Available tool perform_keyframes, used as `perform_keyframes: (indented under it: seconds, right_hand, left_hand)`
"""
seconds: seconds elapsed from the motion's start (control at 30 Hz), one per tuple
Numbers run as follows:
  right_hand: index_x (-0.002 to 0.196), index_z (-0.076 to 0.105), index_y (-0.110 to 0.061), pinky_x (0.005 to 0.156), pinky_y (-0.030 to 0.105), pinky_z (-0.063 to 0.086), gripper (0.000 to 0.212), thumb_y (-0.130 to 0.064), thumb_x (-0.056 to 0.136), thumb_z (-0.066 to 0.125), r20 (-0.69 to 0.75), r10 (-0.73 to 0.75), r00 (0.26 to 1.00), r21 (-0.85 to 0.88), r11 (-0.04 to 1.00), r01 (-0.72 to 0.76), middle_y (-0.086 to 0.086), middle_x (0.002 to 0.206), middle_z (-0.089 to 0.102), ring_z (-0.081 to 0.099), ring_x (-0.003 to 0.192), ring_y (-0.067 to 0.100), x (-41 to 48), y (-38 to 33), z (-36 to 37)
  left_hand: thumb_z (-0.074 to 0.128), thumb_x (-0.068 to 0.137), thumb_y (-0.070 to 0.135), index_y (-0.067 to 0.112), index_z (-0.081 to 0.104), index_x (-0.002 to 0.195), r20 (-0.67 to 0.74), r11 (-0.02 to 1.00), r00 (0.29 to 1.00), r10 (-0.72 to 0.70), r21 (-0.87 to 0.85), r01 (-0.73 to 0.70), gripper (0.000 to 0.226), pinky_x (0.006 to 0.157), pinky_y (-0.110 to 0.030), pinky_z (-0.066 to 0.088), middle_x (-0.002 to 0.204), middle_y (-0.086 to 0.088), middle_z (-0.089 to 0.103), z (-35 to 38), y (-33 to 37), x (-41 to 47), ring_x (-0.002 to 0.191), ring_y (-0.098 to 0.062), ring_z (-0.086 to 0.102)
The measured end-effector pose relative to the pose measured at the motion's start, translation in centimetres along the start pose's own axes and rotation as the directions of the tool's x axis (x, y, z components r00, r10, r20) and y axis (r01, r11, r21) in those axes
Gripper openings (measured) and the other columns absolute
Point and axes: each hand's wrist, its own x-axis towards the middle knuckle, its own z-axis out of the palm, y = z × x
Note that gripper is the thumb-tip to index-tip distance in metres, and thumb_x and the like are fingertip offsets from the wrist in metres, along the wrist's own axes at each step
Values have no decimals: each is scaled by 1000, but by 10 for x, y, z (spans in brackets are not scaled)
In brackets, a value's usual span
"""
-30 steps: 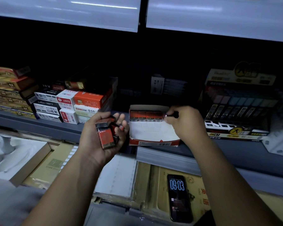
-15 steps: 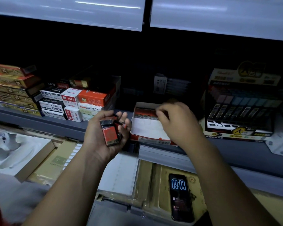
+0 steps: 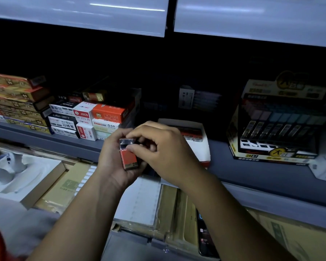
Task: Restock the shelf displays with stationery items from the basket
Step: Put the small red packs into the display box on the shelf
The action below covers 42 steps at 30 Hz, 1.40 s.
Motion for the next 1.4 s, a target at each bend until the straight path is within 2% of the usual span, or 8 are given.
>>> perform_keyframes:
  seconds: [0.17,0.33,0.5,0.83,1.0,1.17,1.3,1.4]
  right_hand:
    - [101,75,-12,69,20,51,13,-11,89,76,-189,79,979,156,987,-50,-6,84,68,65,77,7,3,-4,-5]
    - [95,73,-13,65,25,58,9,-10,87,77,-359,249,899,218,959,-179,0,81,72,72,74,13,4,22,-28]
    - [83,75,-14,66,27,57,10,-5,81,79,-212,357,910,-22,929,-369,-3,81,71,68,69,6,-6,50,-28]
    - [89,80,-17,77,23,50,14,-6,83,75,-17,368,930,-272,893,-359,-9,93,65,62,84,9,-6,48,-18]
    - [103,78,-17,81,12,41,19,-7,89,69,78,367,927,-279,900,-334,-13,100,58,56,89,3,-5,48,-22]
    - [106,75,-21,92,29,50,19,-14,94,63,55,277,959,-279,927,-252,-13,106,60,57,103,9,-6,43,-20]
    - [105,74,-21,80,18,49,16,-12,94,66,-7,161,987,-59,985,-161,-13,103,61,61,95,7,-2,20,-18]
    - [112,74,-21,76,15,47,19,-20,93,70,47,149,988,57,987,-151,-13,102,59,61,92,8,-1,2,-16]
  left_hand:
    - [62,79,24,-1,76,72,52,986,997,-52,-153,59,29,61,-14,55,83,-9,72,4,1,-3,61,-16,70]
    - [59,91,22,8,63,99,89,964,990,-109,-234,127,17,41,-18,50,91,-5,69,-3,2,1,70,-18,66]
    - [59,92,22,8,62,102,79,965,991,-106,-231,122,18,40,-19,49,92,-5,69,-2,1,1,70,-18,66]
    - [60,91,22,7,64,101,69,965,993,-96,-239,110,17,40,-19,50,93,-5,70,-1,0,0,68,-20,67]
    - [60,91,22,7,64,98,66,969,993,-97,-223,109,17,41,-19,50,95,-5,70,-1,0,0,71,-19,66]
    - [60,91,21,7,64,97,54,970,996,-78,-225,88,16,40,-20,50,96,-7,70,-1,1,3,72,-20,66]
    - [59,93,24,7,62,91,61,977,996,-60,-200,71,17,42,-19,51,92,-9,68,0,1,3,65,-18,65]
    - [60,91,26,6,64,95,21,993,999,-24,-119,26,22,70,-21,56,95,-11,68,-1,1,6,70,-20,68]
